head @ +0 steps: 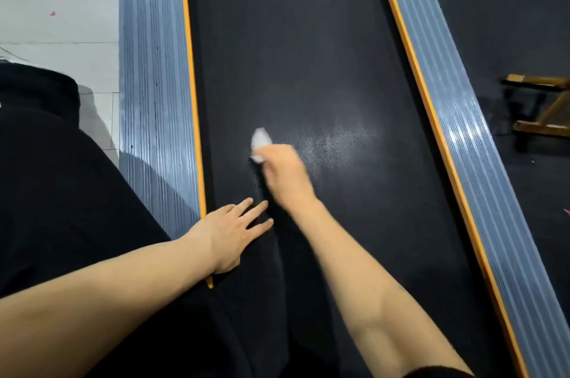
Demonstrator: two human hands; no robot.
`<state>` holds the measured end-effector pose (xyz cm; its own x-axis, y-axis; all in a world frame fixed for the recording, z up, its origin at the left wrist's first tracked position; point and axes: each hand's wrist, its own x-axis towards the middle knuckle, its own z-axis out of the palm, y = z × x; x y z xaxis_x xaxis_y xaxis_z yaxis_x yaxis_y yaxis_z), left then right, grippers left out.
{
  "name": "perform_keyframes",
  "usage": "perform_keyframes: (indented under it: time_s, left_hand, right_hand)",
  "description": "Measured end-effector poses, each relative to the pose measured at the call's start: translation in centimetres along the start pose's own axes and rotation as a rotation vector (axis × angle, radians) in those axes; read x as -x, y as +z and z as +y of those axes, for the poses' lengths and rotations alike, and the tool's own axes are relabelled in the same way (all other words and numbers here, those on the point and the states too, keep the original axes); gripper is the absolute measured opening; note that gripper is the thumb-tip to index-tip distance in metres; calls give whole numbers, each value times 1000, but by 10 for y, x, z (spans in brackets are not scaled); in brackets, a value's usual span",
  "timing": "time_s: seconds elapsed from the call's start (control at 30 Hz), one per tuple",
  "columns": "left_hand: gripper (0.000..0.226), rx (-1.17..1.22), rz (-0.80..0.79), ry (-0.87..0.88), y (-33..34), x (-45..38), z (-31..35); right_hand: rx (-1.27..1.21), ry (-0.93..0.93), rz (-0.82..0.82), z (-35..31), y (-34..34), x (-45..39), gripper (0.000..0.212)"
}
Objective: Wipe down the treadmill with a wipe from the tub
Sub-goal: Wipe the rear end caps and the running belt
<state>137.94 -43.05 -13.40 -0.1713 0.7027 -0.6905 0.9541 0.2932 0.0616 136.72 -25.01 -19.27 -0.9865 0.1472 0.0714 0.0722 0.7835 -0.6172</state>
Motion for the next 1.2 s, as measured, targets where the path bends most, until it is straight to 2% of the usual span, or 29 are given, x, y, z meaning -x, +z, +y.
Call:
perform_keyframes:
  time_s: [0.07,0.13,0.17,0.2,0.23,0.3,0.33,0.4,0.43,0.5,0.57,0.7,0.73,0.8,0.83,0.87,0.9,0.93,1.03,1.13,1.2]
  left_hand:
    - [83,33,-46,-24,2,0,-3]
    - [82,58,-55,-36,2,-1,-2]
    - [80,65,-43,-41,1,-1,-2]
    - [78,76,-27,-44,0,0,-1]
    - [76,93,-7,-48,-1,0,-1]
    - [72,120,22,-68,-1,1,-3]
    - [71,130,27,-84,-2,2,-4]
    - [71,169,22,-101,-3,0,-4]
    - [71,187,16,-106,-5,0,-3]
    - [72,197,10,-118,-6,-1,-1]
    - [73,197,4,-120,-7,-1,-1]
    - [76,189,-13,-112,-4,1,-2]
    - [77,184,-21,-116,-3,1,-2]
    - [79,171,-38,-114,0,3,-5]
    - [79,167,-43,-112,1,4,-6]
    - [78,165,-43,-115,0,5,-7]
    - [77,166,-35,-117,0,5,-9]
    - [75,171,-16,-117,-1,5,-9]
    - [73,149,74,-145,-7,2,-7]
    - [74,151,149,-212,-13,-4,-8]
    - [74,185,158,-238,-16,-8,-11]
  right_hand:
    - [54,-247,-103,-25,15,2,28]
    - [157,-436,-132,-4,2,1,25]
    - [205,-450,-113,12,-14,1,25]
    - [260,-381,-57,29,-36,2,24]
    - [335,-231,25,55,-61,4,23]
    - [507,155,131,117,-114,18,23]
    - [484,356,189,141,-134,28,26]
    - [465,628,311,162,-146,38,31]
    - [439,699,349,159,-139,36,32]
    - [350,717,396,130,-116,25,35]
    - [236,626,353,86,-93,9,35]
    - [20,171,-85,-30,-12,-17,22]
    - [-14,21,-163,-48,10,-20,25]
    - [71,-351,-217,-60,29,-22,41]
    - [137,-472,-210,-50,27,-23,43]
    - [176,-480,-204,-36,15,-24,43]
    - [221,-423,-173,-22,-3,-27,40]
    - [237,-265,-147,-4,-24,-27,35]
    - [487,198,4,81,-103,-17,20]
    - [560,603,237,148,-169,7,23]
    - [519,786,365,158,-163,7,30]
